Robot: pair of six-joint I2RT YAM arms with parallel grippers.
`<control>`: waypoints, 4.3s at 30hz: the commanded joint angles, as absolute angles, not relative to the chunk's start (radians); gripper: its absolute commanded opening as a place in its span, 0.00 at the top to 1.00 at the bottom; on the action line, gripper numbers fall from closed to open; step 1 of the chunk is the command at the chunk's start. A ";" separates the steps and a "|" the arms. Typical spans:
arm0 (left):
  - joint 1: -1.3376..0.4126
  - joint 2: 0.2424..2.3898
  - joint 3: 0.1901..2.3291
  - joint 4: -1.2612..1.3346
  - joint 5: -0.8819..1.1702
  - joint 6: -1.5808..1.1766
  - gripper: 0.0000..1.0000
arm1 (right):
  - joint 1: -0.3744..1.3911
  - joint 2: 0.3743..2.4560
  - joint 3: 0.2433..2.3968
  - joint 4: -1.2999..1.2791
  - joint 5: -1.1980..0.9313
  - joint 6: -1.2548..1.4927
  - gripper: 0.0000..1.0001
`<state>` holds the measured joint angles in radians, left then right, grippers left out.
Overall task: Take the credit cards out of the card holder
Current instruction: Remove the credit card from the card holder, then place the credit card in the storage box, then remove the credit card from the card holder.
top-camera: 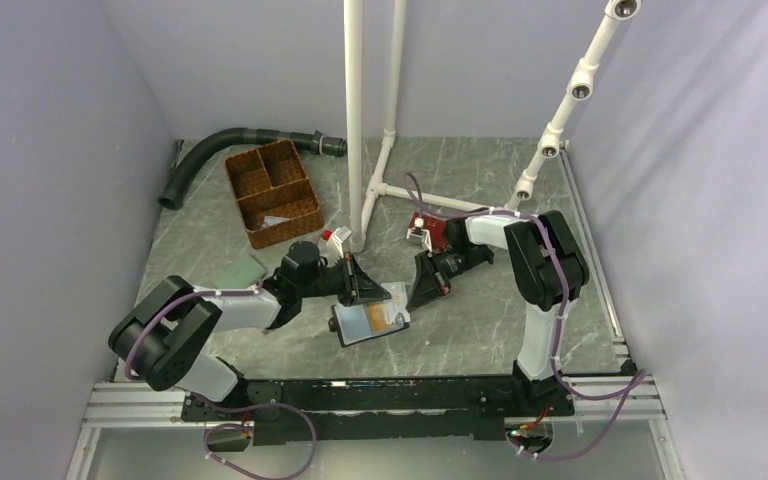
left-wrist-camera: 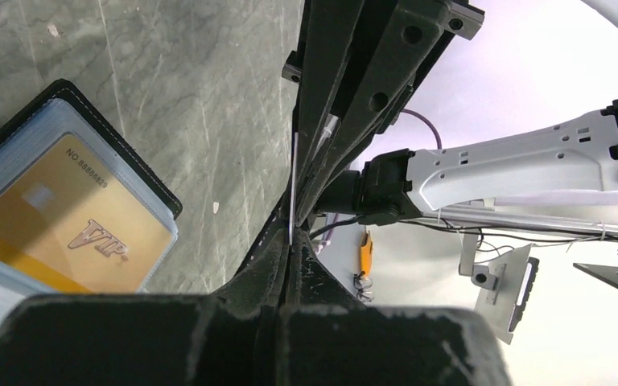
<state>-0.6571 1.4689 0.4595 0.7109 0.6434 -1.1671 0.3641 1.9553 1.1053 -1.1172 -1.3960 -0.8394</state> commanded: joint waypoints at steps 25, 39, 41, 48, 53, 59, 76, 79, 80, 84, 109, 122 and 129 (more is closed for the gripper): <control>-0.156 1.432 1.357 -0.906 0.225 0.149 1.00 | 0.357 1.852 1.106 -0.981 -1.263 -0.800 0.46; -0.123 1.692 1.658 -0.865 0.076 0.423 1.00 | 0.357 1.851 1.106 -0.983 -1.257 -0.808 0.46; -0.121 1.721 1.675 -0.849 0.075 0.432 1.00 | 0.357 1.853 1.106 -0.985 -1.257 -0.808 0.46; -0.118 1.837 1.755 -0.805 0.120 0.400 1.00 | 0.357 1.850 1.103 -0.985 -1.253 -0.810 0.46; -0.100 1.891 1.769 -0.788 0.192 0.368 1.00 | 0.357 1.848 1.103 -0.986 -1.250 -0.812 0.46; -0.092 1.924 1.755 -0.770 0.224 0.331 0.92 | 0.357 1.850 1.104 -0.987 -1.247 -0.814 0.45; 0.060 1.647 1.637 -0.752 0.174 -0.184 0.27 | 0.364 1.702 1.020 -0.802 -1.155 -0.678 0.45; 0.097 1.522 1.488 -0.728 0.317 -0.300 0.23 | 0.377 1.649 0.976 -0.701 -1.122 -0.591 0.45; 0.106 1.480 1.427 -0.708 0.379 -0.340 0.22 | 0.383 1.634 0.963 -0.668 -1.111 -0.560 0.45; 0.118 1.322 1.169 -0.565 0.655 -0.504 0.32 | 0.413 1.596 0.927 -0.567 -1.110 -0.425 0.46; -0.487 1.062 0.323 0.308 0.459 -1.279 0.36 | 0.548 1.659 0.878 -0.233 -0.855 0.287 0.52; -0.647 1.344 0.383 0.450 0.415 -1.294 0.47 | 0.548 1.665 0.864 -0.207 -0.813 0.305 0.57; -0.666 1.387 0.386 0.418 0.403 -1.294 0.53 | 0.547 1.679 0.868 -0.205 -0.814 0.304 0.60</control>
